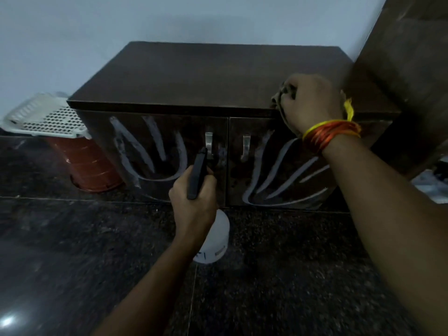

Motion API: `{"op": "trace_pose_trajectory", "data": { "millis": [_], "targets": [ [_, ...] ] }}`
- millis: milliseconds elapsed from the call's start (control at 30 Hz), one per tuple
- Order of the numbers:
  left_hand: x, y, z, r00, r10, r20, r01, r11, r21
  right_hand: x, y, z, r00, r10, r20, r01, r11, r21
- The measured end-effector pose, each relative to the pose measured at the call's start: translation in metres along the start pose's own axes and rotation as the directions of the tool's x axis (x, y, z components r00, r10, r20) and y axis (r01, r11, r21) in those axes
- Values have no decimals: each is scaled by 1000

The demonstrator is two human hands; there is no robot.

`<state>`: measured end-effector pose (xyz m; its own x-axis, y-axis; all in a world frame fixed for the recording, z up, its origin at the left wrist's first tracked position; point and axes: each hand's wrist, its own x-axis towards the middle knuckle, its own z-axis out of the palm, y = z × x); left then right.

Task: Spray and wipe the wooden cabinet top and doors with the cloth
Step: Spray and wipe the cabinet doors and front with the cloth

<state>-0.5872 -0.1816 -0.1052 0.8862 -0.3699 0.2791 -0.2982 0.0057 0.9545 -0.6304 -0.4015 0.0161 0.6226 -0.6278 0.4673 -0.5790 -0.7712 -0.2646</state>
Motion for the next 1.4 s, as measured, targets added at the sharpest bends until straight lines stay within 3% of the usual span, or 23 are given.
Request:
{"op": "trace_pose_trajectory", "data": {
  "millis": [133, 267, 467, 533, 667, 1067, 1400],
  "targets": [
    [-7, 5, -13, 999, -1, -37, -1, 999, -41, -30, -15, -2, 991, -8, -132, 25, 992, 126],
    [-16, 2, -25, 998, -39, -49, 37, 999, -30, -54, -31, -7, 979, 75, -191, -27, 970, 241],
    [-28, -15, -24, 990, -117, -75, 119, 993, 25, -99, -36, 14, 979, 144, -141, -91, 941, 326],
    [-35, -1, -68, 992, -102, -74, 101, 995, -7, -128, -74, 1, 977, 137, -163, -73, 934, 349],
    [-36, -5, -74, 992, -97, -86, 98, 995, 14, -138, -73, 14, 966, 247, -78, -201, 905, 376],
    [-29, -28, -119, 949, -161, -273, 185, 981, 65, -159, -101, 43, 989, 146, -40, -119, 912, 392],
    [-46, -55, -133, 915, -241, -323, 287, 953, 101, -175, -100, 61, 989, 126, 77, -146, 915, 377]
  ]
}}
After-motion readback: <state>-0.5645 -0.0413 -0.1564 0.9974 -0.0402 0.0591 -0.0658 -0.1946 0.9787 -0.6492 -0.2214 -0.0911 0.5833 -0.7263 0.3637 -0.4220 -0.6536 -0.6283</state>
